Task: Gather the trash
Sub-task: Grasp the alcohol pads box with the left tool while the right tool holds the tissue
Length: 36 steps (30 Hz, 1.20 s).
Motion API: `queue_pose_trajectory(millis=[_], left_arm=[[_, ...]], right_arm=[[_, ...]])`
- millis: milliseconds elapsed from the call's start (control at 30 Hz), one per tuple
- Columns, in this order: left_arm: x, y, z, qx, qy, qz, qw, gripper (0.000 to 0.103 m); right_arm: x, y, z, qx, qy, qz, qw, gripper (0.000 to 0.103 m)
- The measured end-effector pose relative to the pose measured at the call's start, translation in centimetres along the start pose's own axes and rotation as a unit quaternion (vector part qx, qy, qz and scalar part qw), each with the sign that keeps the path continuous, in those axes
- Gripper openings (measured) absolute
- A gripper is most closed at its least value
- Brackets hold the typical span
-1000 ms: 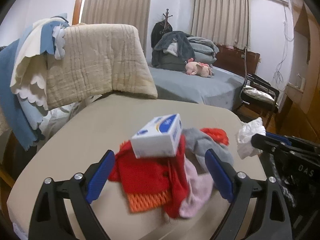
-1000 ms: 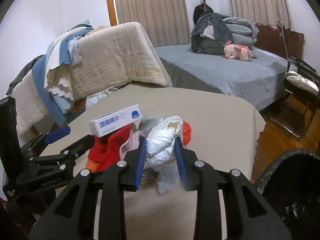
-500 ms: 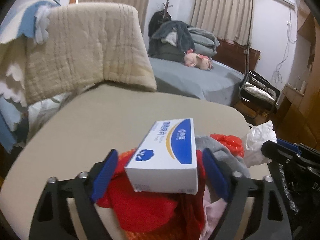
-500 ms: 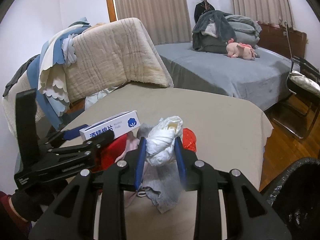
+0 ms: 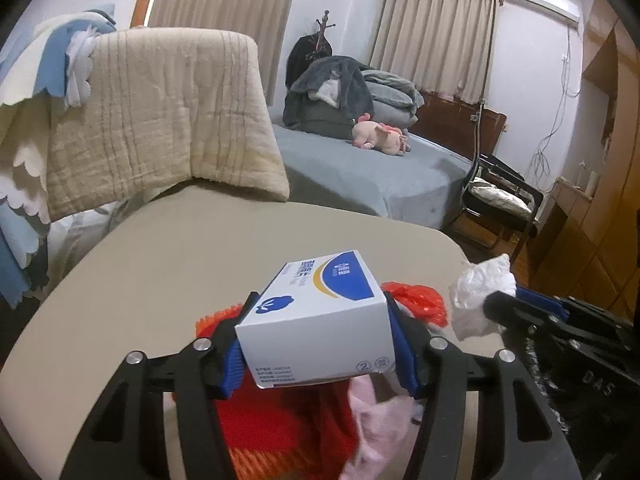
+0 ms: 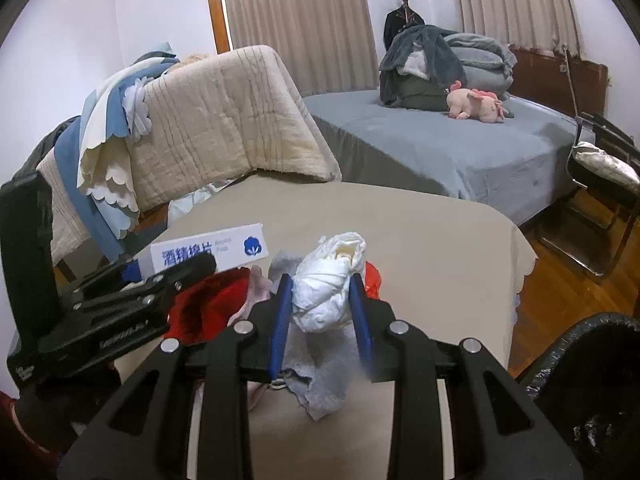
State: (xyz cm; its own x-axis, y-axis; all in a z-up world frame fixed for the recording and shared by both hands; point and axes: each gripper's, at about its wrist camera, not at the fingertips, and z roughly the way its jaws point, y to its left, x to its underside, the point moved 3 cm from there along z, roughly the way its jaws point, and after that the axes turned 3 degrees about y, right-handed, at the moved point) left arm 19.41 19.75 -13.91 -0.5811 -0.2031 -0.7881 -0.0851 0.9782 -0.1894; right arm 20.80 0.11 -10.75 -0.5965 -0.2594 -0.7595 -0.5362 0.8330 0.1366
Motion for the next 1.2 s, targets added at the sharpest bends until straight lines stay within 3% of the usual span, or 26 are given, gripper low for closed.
queue_pose_trajectory(millis=[300, 400, 800, 967, 1200], left_arm=[[2.4, -0.2, 1.3, -0.003, 0.053, -0.005, 0.9986, 0.063], [2.6, -0.1, 2.1, -0.007, 0.063, -0.002, 0.9980, 0.057], [1.3, -1.8, -1.1, 0.001, 0.013, 0.002, 0.9999, 0.056], [0.6, -3.7, -2.6, -0.003, 0.003, 0.019, 0.9998, 0.056], [-0.3, -7.4, -4.6, 0.020, -0.011, 0.039, 0.9990, 0.056]], right_arm=[[0.8, -0.5, 0.1, 0.005, 0.012, 0.005, 1.000, 0.028], [0.8, -0.6, 0.1, 0.006, 0.012, 0.005, 1.000, 0.028], [0.3, -1.1, -1.7, 0.009, -0.006, 0.007, 1.000, 0.028], [-0.2, -1.8, -4.3, 0.014, -0.025, 0.013, 1.000, 0.028], [-0.8, -3.4, -8.6, 0.045, -0.039, 0.019, 0.998, 0.028]])
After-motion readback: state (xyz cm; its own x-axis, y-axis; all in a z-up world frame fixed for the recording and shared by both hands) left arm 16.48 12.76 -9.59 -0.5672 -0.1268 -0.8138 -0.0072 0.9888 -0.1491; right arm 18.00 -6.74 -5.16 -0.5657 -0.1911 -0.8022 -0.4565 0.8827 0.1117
